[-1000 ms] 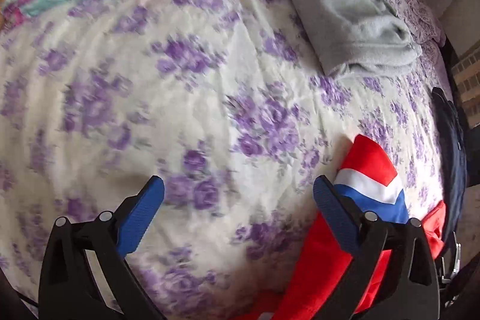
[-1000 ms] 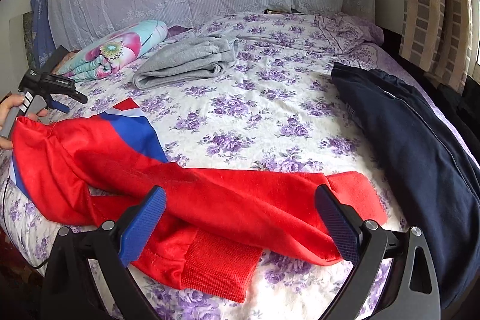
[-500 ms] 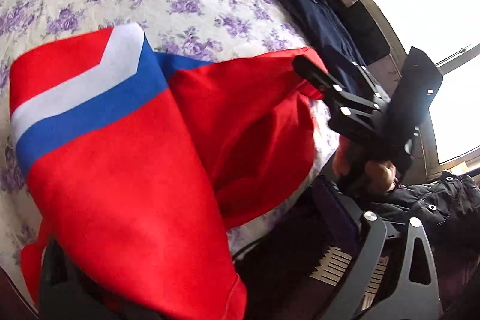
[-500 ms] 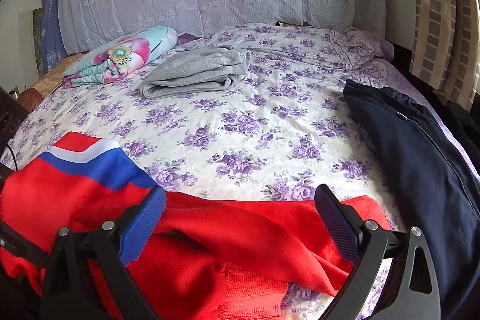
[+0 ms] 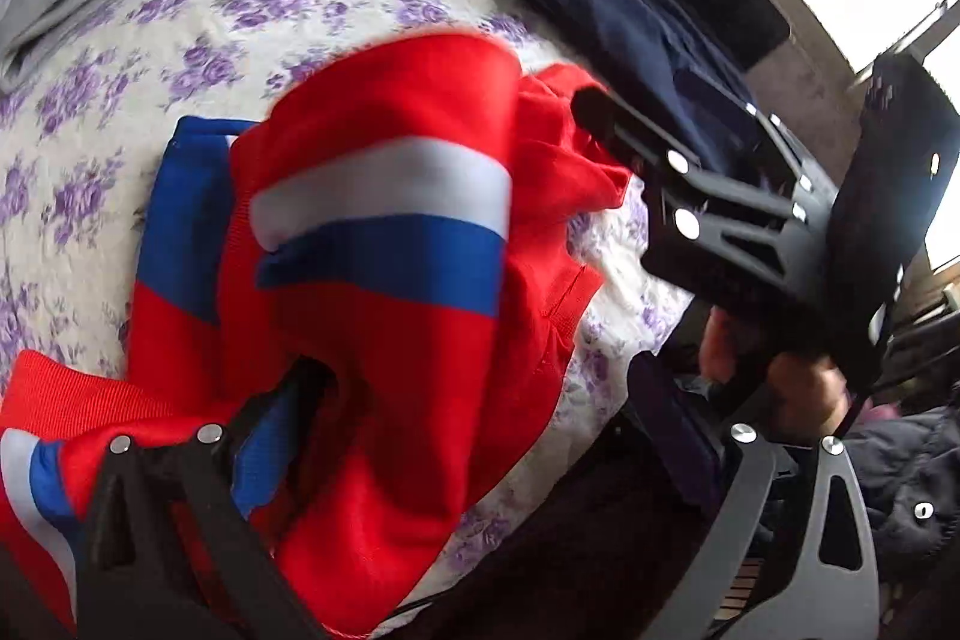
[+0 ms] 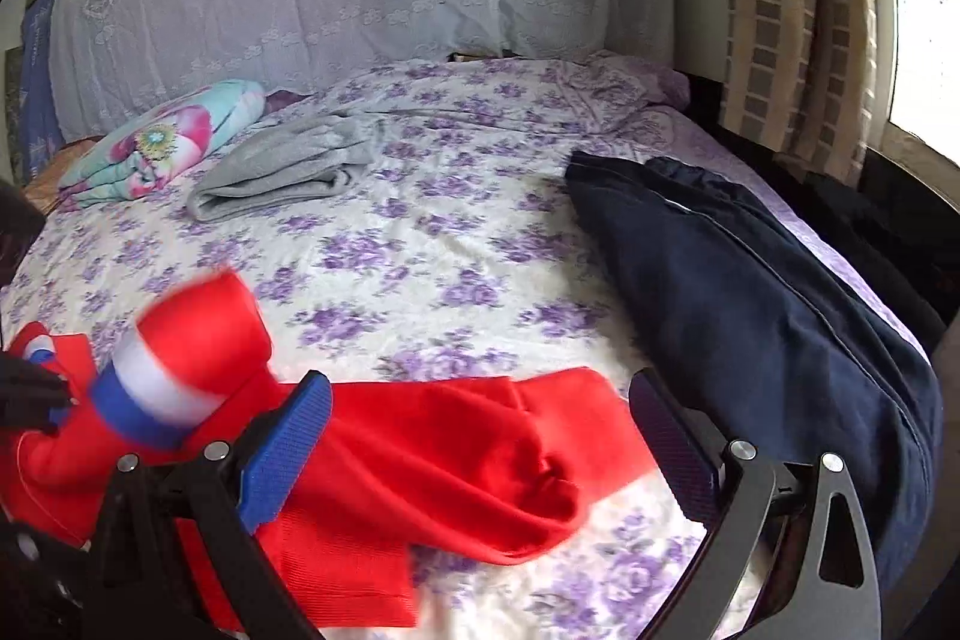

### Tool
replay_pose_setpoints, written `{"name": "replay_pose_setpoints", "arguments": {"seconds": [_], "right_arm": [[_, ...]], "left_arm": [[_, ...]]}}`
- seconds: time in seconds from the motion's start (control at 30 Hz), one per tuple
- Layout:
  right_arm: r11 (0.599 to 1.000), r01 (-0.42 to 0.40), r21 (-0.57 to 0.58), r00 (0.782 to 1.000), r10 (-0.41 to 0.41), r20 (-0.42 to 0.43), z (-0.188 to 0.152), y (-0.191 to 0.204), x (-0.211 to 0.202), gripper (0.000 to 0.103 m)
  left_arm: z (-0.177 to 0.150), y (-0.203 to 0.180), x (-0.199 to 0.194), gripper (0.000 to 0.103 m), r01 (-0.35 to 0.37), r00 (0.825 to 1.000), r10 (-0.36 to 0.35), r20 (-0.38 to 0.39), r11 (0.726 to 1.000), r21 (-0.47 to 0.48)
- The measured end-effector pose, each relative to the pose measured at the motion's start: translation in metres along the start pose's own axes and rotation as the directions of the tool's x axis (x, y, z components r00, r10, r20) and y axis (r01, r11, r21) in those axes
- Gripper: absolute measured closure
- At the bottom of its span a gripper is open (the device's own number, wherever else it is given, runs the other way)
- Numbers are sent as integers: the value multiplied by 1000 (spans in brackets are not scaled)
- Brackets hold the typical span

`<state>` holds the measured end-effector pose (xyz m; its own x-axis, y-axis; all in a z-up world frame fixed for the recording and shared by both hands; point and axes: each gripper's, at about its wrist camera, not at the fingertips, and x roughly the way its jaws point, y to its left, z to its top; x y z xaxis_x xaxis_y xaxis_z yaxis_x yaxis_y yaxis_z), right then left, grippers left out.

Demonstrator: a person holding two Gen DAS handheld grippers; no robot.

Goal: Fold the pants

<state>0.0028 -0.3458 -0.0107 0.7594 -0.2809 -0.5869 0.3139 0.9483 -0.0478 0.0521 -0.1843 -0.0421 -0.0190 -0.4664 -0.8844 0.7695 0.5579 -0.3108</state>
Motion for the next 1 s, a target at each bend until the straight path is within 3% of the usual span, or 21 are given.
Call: {"name": "replay_pose_setpoints", "arguments": {"seconds": [0.1,0.17,0.23,0.3,0.37,0.4,0.47,0.53,0.57,0.63,0.7,0.77,0.83,0.9,0.97,1.0], "right_arm": [[998,27,55,999,-24,-40,-4,-25,6,4],[996,23,84,998,-18,-54,-7,-35,8,4],[996,17,88,999,-13,-50,-8,-36,7,4],[997,6,73,999,-3,-40,-9,-31,4,4],[999,-5,52,999,7,-37,-9,-25,2,4],[999,-8,42,999,10,-36,-9,-22,1,4],[999,-14,34,999,15,-32,-9,-19,-1,4],[999,-22,35,999,23,-31,-9,-19,-2,4],[999,-28,36,999,29,-30,-9,-19,-3,4],[999,-38,35,999,39,-30,-8,-19,-4,4],[998,-52,29,998,53,-28,-8,-18,-6,4],[998,-57,13,998,58,-21,-8,-17,-11,4],[999,-50,-1,999,50,-13,-9,-18,-14,4],[999,-44,-5,999,44,-13,-11,-21,-16,4],[999,-37,-1,999,37,-20,-11,-25,-16,4],[999,-35,4,999,35,-24,-12,-27,-16,4]], "left_arm": [[2,-22,2,6,-173,985,173,14,981,82],[3,-27,-10,6,-303,953,299,47,945,126],[5,-26,-34,6,-371,928,362,87,918,138],[12,-16,-69,6,-331,941,320,111,938,104],[17,2,-109,6,-248,960,238,147,967,51],[20,12,-126,6,-227,961,220,170,974,21],[26,36,-151,5,-221,949,227,218,974,-49],[34,65,-157,5,-265,931,289,224,955,-132],[40,83,-150,5,-285,925,318,207,943,-173],[48,116,-118,5,-269,944,304,125,933,-239],[51,134,-80,7,-276,952,300,61,928,-249],[49,135,-43,16,-272,960,279,-1,936,-225],[46,131,-11,36,-253,967,245,-64,948,-195],[40,124,8,40,-265,963,251,-99,949,-173],[34,113,4,42,-306,951,297,-83,941,-146],[30,107,-1,49,-313,949,304,-86,941,-127]]}}
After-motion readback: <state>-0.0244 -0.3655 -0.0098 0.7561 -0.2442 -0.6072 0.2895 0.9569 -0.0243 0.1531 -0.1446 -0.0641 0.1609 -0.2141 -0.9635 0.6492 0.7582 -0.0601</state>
